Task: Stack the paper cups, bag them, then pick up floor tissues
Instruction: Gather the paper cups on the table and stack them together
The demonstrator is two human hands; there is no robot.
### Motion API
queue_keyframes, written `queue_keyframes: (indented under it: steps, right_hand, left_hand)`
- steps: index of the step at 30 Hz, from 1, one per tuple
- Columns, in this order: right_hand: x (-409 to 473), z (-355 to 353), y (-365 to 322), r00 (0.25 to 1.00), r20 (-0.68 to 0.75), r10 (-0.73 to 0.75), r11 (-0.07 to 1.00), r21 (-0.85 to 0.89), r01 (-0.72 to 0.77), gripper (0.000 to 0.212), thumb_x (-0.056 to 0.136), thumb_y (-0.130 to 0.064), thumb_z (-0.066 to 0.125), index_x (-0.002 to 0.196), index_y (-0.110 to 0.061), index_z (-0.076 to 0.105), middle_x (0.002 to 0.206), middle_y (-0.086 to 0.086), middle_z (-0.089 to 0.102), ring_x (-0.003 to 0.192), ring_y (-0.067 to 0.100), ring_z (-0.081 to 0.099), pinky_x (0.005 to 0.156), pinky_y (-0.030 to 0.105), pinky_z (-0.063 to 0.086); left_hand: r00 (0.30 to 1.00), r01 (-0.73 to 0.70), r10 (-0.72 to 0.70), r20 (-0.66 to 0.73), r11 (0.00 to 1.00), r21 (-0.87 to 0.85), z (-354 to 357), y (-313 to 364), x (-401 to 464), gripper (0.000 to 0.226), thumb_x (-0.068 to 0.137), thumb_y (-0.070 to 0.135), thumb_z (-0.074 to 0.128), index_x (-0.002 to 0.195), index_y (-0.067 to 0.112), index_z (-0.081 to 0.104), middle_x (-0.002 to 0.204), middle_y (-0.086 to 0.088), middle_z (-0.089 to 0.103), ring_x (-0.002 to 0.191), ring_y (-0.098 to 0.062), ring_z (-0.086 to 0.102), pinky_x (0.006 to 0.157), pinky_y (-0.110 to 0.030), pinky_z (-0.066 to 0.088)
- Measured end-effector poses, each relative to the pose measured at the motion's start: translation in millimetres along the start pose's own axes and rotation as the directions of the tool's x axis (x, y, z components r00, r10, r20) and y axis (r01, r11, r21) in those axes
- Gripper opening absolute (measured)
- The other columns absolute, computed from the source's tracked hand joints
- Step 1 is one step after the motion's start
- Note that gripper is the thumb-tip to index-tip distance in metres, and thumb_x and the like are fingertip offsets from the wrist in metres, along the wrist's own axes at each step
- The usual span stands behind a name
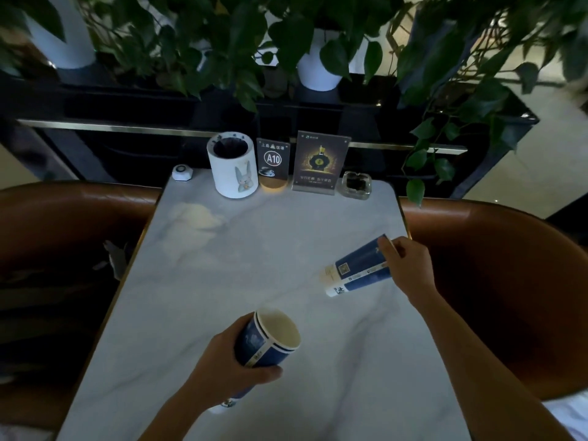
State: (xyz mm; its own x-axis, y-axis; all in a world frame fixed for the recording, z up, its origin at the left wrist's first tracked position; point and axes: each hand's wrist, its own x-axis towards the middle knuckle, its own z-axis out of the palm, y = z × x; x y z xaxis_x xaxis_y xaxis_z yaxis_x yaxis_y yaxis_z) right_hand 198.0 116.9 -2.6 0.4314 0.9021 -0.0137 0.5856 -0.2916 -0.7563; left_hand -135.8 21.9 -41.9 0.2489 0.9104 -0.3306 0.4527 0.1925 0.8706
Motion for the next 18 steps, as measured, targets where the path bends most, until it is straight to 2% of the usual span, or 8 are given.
queue_keyframes:
  steps: [6, 10, 15, 18]
  right_hand:
    - [-41, 5, -22, 0.999, 0.032, -0.036, 0.996, 0.088, 0.033, 0.029, 0.092, -0.03, 0.058, 0.071, -0.012, 0.066, 0.068, 0.003, 0.066, 0.066, 0.017, 0.063, 0.056, 0.024, 0.044]
    - [-61, 3, -36, 0.996, 0.07, -0.05, 0.991, 0.13, 0.041, 0.027, 0.092, -0.031, 0.057, 0.075, -0.014, 0.068, 0.072, 0.001, 0.069, 0.07, 0.013, 0.064, 0.058, 0.02, 0.043]
    - [-94, 0, -62, 0.984, 0.129, -0.119, 0.978, 0.186, 0.094, 0.024, 0.093, -0.028, 0.056, 0.076, -0.016, 0.068, 0.069, -0.004, 0.067, 0.061, 0.003, 0.062, 0.051, 0.006, 0.044]
    - [-112, 6, -74, 0.973, 0.168, -0.159, 0.966, 0.231, 0.118, 0.024, 0.092, -0.025, 0.058, 0.07, -0.023, 0.067, 0.066, -0.005, 0.068, 0.06, -0.003, 0.062, 0.05, 0.007, 0.045]
  left_hand:
    - [1.0, -0.024, 0.024, -0.002, 1.0, 0.013, -3, -7, -21, 0.077, 0.047, 0.042, 0.093, 0.114, 0.049, 0.054, 0.104, 0.035, 0.067, 0.094, 0.007, 0.067, 0.075, -0.017, 0.055]
    - [1.0, -0.021, 0.021, 0.001, 1.0, 0.013, -4, -14, -31, 0.082, 0.047, 0.044, 0.093, 0.12, 0.043, 0.056, 0.106, 0.031, 0.069, 0.096, 0.005, 0.067, 0.08, -0.024, 0.057]
    - [1.0, -0.028, 0.028, 0.003, 0.999, 0.045, -7, -17, -40, 0.079, 0.048, 0.045, 0.093, 0.118, 0.042, 0.057, 0.104, 0.026, 0.071, 0.093, 0.006, 0.067, 0.076, -0.019, 0.056]
    - [0.999, -0.031, 0.032, -0.011, 0.997, 0.071, -10, -18, -45, 0.081, 0.048, 0.047, 0.091, 0.121, 0.041, 0.055, 0.106, 0.023, 0.07, 0.094, 0.005, 0.066, 0.075, -0.017, 0.055]
